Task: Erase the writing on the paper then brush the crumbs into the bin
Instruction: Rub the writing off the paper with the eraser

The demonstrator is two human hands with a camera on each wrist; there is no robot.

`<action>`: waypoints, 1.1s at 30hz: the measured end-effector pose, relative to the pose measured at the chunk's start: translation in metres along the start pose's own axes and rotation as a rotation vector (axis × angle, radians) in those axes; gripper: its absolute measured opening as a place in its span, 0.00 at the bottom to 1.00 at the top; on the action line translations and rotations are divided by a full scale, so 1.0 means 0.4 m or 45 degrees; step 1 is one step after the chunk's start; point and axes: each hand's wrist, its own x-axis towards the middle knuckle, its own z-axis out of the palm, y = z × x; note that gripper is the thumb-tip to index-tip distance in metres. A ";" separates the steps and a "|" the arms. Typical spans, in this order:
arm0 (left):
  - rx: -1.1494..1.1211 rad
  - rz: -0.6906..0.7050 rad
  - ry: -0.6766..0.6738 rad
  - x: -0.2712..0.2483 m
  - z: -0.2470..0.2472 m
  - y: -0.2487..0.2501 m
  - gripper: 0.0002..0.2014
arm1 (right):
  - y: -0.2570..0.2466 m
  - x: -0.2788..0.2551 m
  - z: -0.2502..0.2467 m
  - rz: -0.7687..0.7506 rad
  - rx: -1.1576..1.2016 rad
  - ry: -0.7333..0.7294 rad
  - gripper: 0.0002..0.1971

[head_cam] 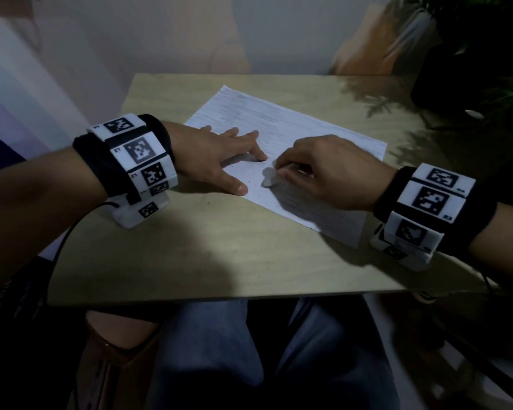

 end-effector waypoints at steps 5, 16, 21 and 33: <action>0.000 -0.001 -0.001 -0.002 0.000 0.001 0.41 | -0.020 -0.009 -0.007 -0.124 0.177 -0.111 0.17; 0.005 0.003 -0.003 -0.001 -0.001 0.000 0.40 | -0.021 -0.006 -0.004 -0.052 0.163 -0.098 0.20; -0.009 0.000 -0.003 -0.001 0.000 0.000 0.41 | -0.011 -0.008 -0.007 -0.006 -0.043 0.016 0.29; 0.001 -0.004 0.021 -0.005 0.002 0.003 0.42 | 0.000 -0.030 -0.001 -0.069 0.030 0.018 0.23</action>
